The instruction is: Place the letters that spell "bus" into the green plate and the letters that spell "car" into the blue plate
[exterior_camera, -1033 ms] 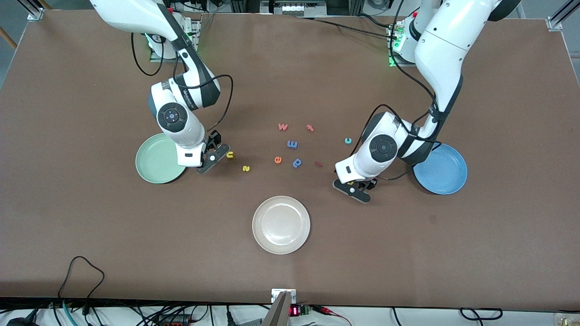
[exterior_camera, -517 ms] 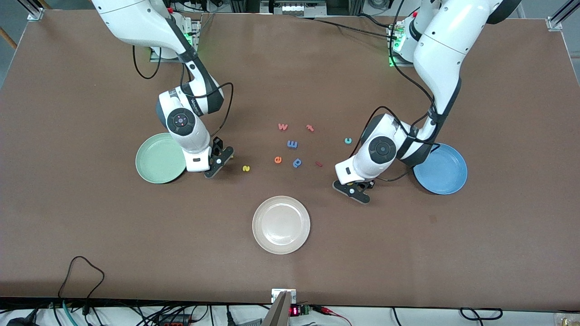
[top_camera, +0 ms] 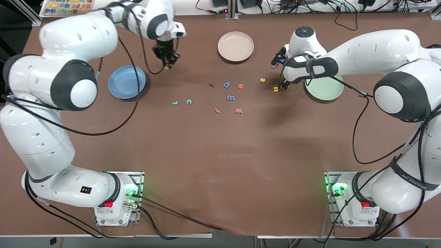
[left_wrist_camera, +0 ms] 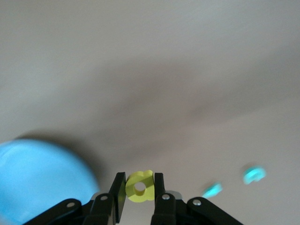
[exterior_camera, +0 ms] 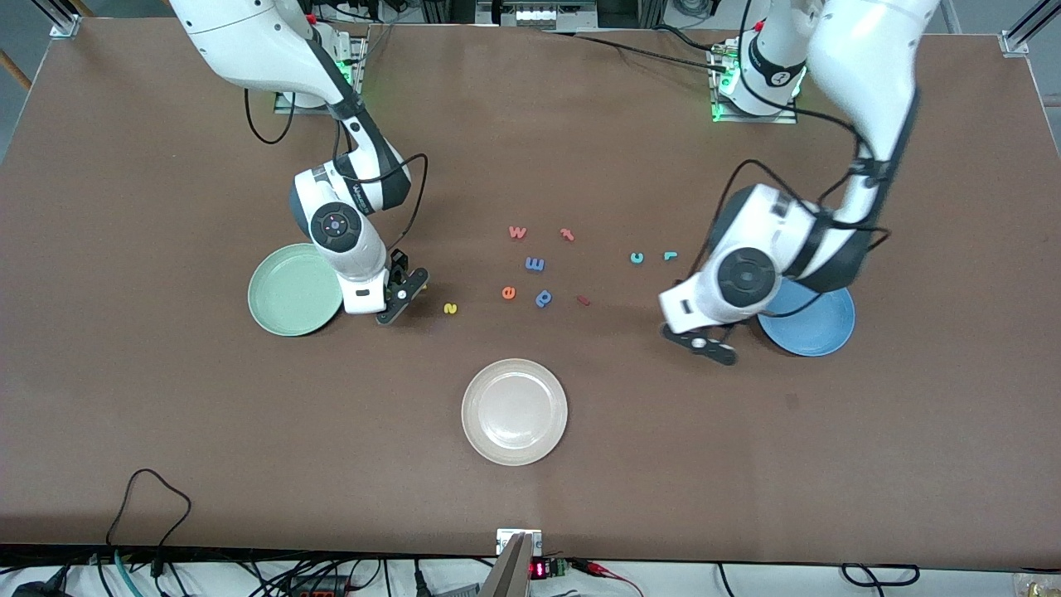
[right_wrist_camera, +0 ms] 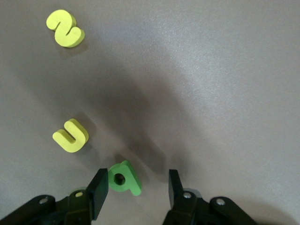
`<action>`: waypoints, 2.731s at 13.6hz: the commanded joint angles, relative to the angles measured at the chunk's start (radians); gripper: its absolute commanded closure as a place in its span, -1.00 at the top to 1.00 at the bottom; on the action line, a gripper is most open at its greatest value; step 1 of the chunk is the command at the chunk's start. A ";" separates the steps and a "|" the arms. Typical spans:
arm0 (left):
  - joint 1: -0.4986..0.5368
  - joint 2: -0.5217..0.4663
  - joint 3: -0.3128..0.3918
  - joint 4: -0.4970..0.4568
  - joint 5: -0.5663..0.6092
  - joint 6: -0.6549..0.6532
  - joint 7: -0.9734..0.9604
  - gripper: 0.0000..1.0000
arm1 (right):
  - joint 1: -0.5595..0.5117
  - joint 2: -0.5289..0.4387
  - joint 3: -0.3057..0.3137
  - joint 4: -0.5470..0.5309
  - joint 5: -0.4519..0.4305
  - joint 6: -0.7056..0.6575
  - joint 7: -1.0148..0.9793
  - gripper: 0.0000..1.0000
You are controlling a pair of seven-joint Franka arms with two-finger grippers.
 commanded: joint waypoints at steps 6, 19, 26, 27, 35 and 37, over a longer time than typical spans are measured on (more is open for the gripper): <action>0.252 0.006 -0.009 -0.208 0.034 0.171 0.186 -0.83 | 0.006 -0.010 0.005 -0.033 -0.010 0.011 0.004 0.22; 0.283 -0.127 -0.270 -0.256 0.036 0.041 -0.011 1.00 | 0.020 0.005 0.005 -0.033 -0.010 0.033 0.006 0.05; 0.243 -0.084 -0.409 -0.470 0.049 0.472 -0.021 1.00 | 0.016 0.001 0.004 -0.027 -0.007 0.033 0.004 -0.88; 0.219 -0.072 -0.406 -0.484 0.056 0.526 -0.023 1.00 | 0.015 -0.003 0.004 -0.024 -0.007 0.030 0.004 -0.89; 0.168 0.004 -0.395 -0.510 0.200 0.613 -0.138 1.00 | -0.225 -0.185 -0.002 -0.032 -0.005 -0.150 0.006 -0.97; 0.168 0.009 -0.395 -0.510 0.201 0.617 -0.147 0.98 | -0.287 -0.176 -0.002 -0.039 -0.002 -0.159 0.007 -0.91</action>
